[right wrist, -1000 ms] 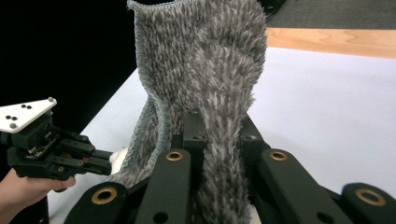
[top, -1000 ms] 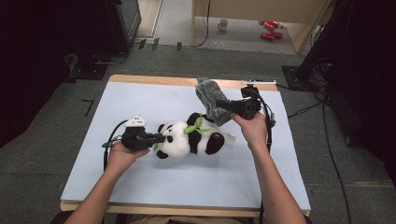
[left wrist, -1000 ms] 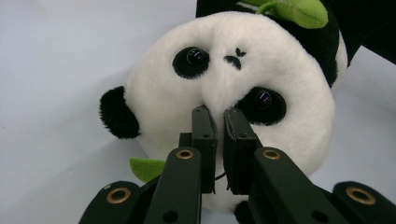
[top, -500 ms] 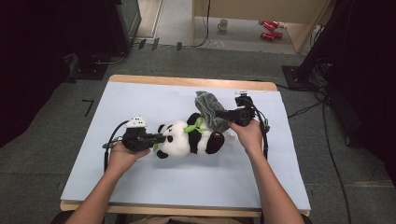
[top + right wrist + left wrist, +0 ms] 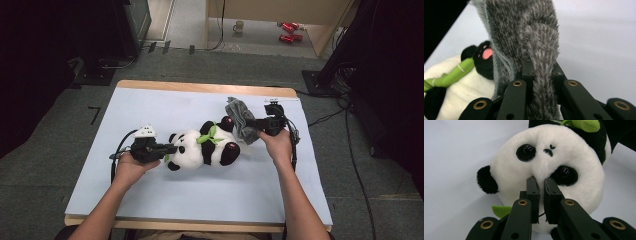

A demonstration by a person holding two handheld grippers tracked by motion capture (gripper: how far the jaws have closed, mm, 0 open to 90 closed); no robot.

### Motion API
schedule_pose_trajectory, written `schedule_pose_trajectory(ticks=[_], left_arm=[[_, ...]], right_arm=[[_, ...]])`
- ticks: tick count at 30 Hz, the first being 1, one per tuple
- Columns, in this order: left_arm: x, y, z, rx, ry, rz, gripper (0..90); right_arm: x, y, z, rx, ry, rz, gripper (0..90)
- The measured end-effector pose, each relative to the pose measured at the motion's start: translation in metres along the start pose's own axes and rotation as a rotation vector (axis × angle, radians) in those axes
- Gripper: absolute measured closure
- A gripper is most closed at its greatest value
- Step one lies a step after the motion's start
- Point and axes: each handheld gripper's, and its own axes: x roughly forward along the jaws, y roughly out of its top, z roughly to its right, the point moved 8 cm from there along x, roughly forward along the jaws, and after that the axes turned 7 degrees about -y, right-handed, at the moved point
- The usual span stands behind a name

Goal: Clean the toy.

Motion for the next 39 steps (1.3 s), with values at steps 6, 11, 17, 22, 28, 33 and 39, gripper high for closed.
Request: schedule_pose_trajectory(ticks=[6,11,17,22,28,33,39], left_arm=[[0.0,0.0,0.001,0.003,-0.003,-0.001,84.7],[0.001,-0.001,0.002,0.004,-0.001,0.0,84.7],[0.001,-0.001,0.003,0.004,-0.001,0.0,84.7],[0.0,-0.002,0.004,0.009,0.003,-0.003,84.6],[0.001,-0.002,0.003,-0.007,0.012,0.011,84.7],[0.001,-0.001,0.002,-0.009,0.015,0.013,84.6],[0.001,-0.001,0.001,-0.017,0.008,0.012,84.6]], right_arm=[[-0.027,0.015,-0.004,0.017,0.053,0.08,80.1],[-0.037,0.022,-0.029,-0.021,0.106,0.104,80.0],[-0.028,0.021,-0.059,-0.063,0.167,0.082,80.0],[-0.006,0.013,-0.072,-0.083,0.185,0.031,80.0],[0.013,0.003,-0.062,-0.086,0.128,-0.024,80.0],[0.009,0.002,-0.045,-0.064,0.093,-0.027,80.0],[0.004,-0.002,-0.022,-0.042,0.031,-0.036,80.1]])
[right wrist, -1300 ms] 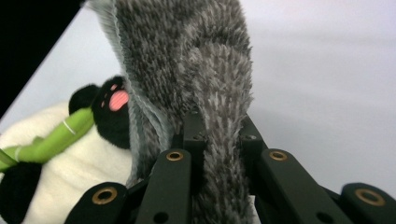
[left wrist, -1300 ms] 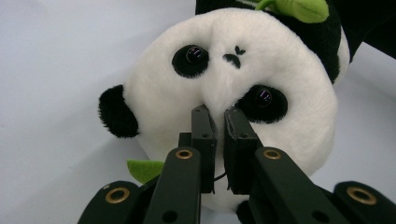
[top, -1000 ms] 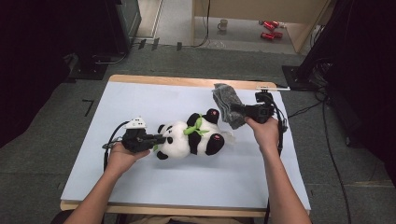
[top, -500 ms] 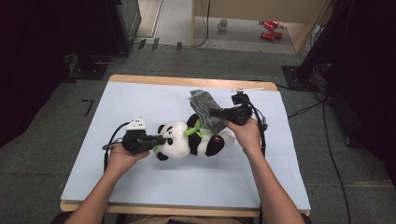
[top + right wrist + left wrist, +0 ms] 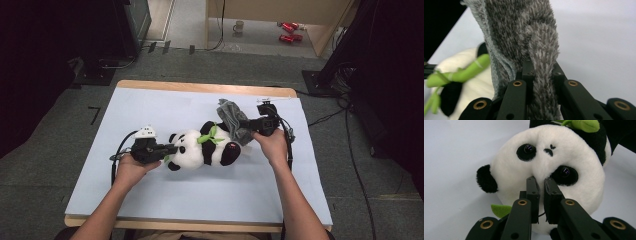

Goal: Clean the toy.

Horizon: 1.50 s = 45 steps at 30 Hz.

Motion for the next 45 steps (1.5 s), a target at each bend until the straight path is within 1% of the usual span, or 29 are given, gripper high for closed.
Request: schedule_pose_trajectory(ticks=[3,7,9,11,12,13,17,22,23,27,31,34,35,36,37,39,41,45], left_arm=[[0.0,0.0,-0.001,-0.006,-0.002,-0.003,84.5],[0.0,0.0,-0.002,-0.012,-0.003,-0.004,84.2],[0.0,0.001,-0.002,-0.015,-0.004,-0.003,84.0],[0.0,0.001,-0.004,-0.024,-0.003,-0.001,83.7],[0.0,0.002,-0.004,-0.028,-0.003,0.001,83.7],[0.001,0.002,-0.004,-0.035,-0.001,0.004,83.6],[0.001,0.004,-0.006,-0.044,0.005,0.009,83.4],[0.002,0.006,-0.008,-0.064,0.007,0.018,83.2],[0.002,0.006,-0.008,-0.067,0.005,0.016,83.2],[0.002,0.006,-0.009,-0.072,0.006,0.016,83.2],[0.002,0.007,-0.009,-0.079,0.008,0.017,83.2],[0.002,0.007,-0.01,-0.085,0.011,0.017,83.1],[0.003,0.008,-0.01,-0.088,0.011,0.018,83.1],[0.003,0.007,-0.009,-0.085,0.007,0.016,83.0],[0.003,0.007,-0.009,-0.081,0.008,0.013,83.0],[0.004,0.007,-0.008,-0.074,0.005,0.01,83.0],[0.005,0.007,-0.007,-0.067,0.003,0.007,83.0],[0.005,0.007,-0.006,-0.064,-0.003,0.004,83.0]], right_arm=[[-0.003,-0.003,0.013,0.024,-0.017,0.001,80.1],[-0.01,-0.005,0.029,0.045,-0.067,0.005,80.1],[-0.017,-0.003,0.033,0.06,-0.063,0.026,80.1],[-0.024,-0.001,0.033,0.066,-0.054,0.044,80.1],[-0.029,0.0,0.03,0.068,-0.032,0.061,80.1],[-0.032,0.002,0.028,0.068,-0.021,0.069,80.1],[-0.045,0.007,0.01,0.048,0.032,0.098,80.0],[-0.057,0.01,-0.021,0.003,0.099,0.111,80.0],[-0.058,0.01,-0.025,-0.005,0.109,0.112,80.0],[-0.062,0.005,-0.048,-0.032,0.165,0.09,80.0],[-0.06,-0.004,-0.067,-0.059,0.222,0.059,80.0],[-0.053,-0.014,-0.08,-0.089,0.234,0.021,80.0],[-0.051,-0.017,-0.082,-0.095,0.229,0.006,79.9],[-0.047,-0.022,-0.081,-0.106,0.214,-0.014,79.9],[-0.044,-0.026,-0.079,-0.106,0.203,-0.027,79.8],[-0.04,-0.031,-0.074,-0.09,0.204,-0.044,79.8],[-0.039,-0.035,-0.066,-0.097,0.178,-0.052,79.9],[-0.043,-0.041,-0.055,-0.089,0.164,-0.051,79.9]])
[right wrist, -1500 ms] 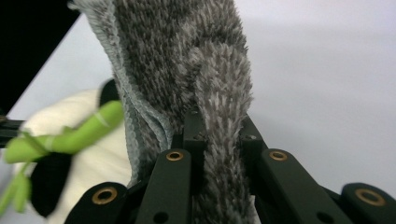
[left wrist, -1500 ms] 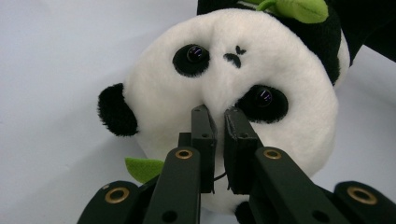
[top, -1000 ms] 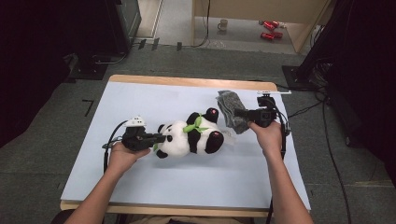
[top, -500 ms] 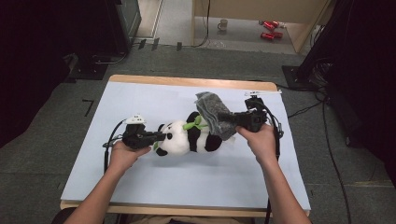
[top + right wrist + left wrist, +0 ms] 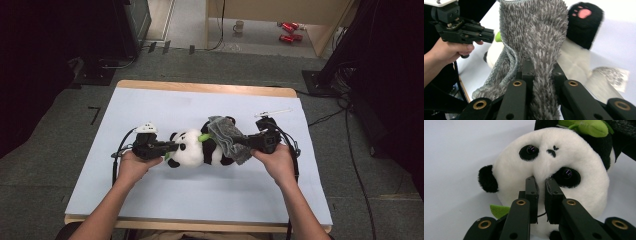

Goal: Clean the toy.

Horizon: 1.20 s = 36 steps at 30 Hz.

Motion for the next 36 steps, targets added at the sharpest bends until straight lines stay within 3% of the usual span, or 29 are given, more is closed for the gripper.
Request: schedule_pose_trajectory(ticks=[6,16,18,21,26,30,36], left_arm=[[0.0,0.0,0.0,0.003,-0.006,-0.002,83.0],[-0.002,0.0,-0.003,-0.017,-0.014,0.001,83.1],[-0.001,0.0,-0.003,-0.016,-0.012,0.002,83.0],[-0.001,0.0,-0.003,-0.018,-0.014,0.004,83.0],[-0.001,0.0,-0.003,-0.02,-0.012,0.007,83.0],[-0.001,0.0,-0.002,-0.022,-0.012,0.008,82.9],[-0.001,0.0,-0.003,-0.023,-0.011,0.009,82.8]], right_arm=[[-0.007,-0.006,0.016,0.032,-0.02,0.007,79.9],[-0.014,-0.009,0.048,0.069,-0.13,0.01,80.0],[-0.019,-0.007,0.051,0.083,-0.128,0.026,80.0],[-0.029,0.0,0.046,0.084,-0.105,0.072,80.0],[-0.041,0.013,0.018,0.047,-0.033,0.13,79.9],[-0.037,0.014,0.0,0.013,-0.003,0.121,79.9],[-0.015,0.009,-0.019,-0.017,0.04,0.073,79.7]])
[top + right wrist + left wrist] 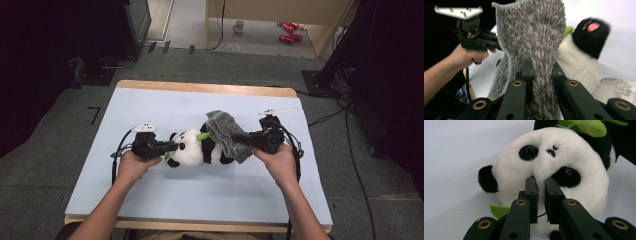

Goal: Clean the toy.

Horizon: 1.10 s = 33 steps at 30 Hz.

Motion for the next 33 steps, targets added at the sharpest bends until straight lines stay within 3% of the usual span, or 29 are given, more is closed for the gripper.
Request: schedule_pose_trajectory(ticks=[5,7,15,23,25,27,33], left_arm=[[0.0,-0.001,0.001,0.012,-0.006,-0.006,82.4],[0.001,-0.001,0.002,0.017,-0.006,-0.006,82.4],[0.0,-0.001,0.003,0.021,-0.011,-0.009,82.3],[-0.001,-0.001,0.001,0.005,-0.01,-0.006,82.3],[-0.001,-0.001,0.001,0.005,-0.009,-0.006,82.2],[-0.001,-0.001,0.001,0.004,-0.009,-0.005,82.2],[0.0,-0.001,0.001,0.006,-0.005,-0.005,82.2]], right_arm=[[0.012,-0.009,0.007,0.003,-0.012,-0.051,79.7],[0.012,-0.01,0.013,-0.002,-0.035,-0.061,79.6],[0.005,-0.015,0.035,0.036,-0.049,-0.061,79.6],[-0.002,-0.019,0.067,0.05,-0.187,-0.075,79.7],[-0.006,-0.019,0.076,0.061,-0.21,-0.064,79.7],[-0.011,-0.015,0.082,0.079,-0.206,-0.029,79.7],[-0.021,0.004,0.077,0.084,-0.127,0.08,79.7]])
